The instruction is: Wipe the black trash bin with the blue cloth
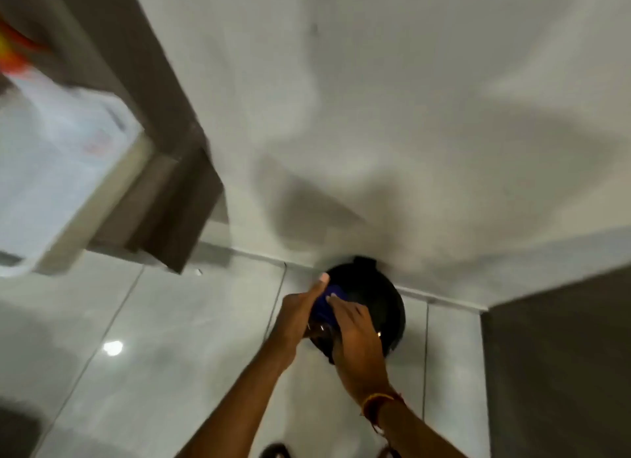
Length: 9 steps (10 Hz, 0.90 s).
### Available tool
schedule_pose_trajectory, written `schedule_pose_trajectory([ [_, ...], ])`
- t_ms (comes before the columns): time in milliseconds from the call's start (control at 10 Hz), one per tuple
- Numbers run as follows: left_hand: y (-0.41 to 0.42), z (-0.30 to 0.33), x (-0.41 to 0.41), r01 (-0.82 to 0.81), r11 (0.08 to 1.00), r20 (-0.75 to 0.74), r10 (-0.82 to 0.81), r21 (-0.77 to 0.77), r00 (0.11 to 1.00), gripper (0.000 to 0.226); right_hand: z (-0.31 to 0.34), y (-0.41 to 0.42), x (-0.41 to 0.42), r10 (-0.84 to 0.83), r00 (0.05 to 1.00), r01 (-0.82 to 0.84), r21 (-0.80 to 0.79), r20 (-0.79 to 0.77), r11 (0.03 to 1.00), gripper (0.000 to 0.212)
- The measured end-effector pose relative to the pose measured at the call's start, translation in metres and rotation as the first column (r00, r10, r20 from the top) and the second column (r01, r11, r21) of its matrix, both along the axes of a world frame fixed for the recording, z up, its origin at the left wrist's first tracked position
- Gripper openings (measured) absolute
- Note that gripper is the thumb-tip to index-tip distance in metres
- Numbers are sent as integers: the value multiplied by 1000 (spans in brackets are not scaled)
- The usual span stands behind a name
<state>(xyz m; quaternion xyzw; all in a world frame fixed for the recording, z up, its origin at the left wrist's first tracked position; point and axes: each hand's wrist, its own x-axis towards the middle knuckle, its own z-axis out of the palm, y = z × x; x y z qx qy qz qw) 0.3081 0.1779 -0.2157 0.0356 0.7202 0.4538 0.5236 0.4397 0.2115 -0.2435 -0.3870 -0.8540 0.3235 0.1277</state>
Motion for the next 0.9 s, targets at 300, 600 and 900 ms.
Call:
schedule_pose_trajectory([
  [300,-43,229,-124,-303,886,-269,405,351,874,11,214,-7,-141,-361,807,99,-496,-467,863,57],
  [600,-134,269,-288,-509,853,-377,513,117,771,18,275,-43,-322,-248,947,-86,-908,-202,411,38],
  [900,-158,226,-334,-186,907,-630,-104,-377,769,40,255,-78,-388,-94,994,2,-876,-49,482,43],
])
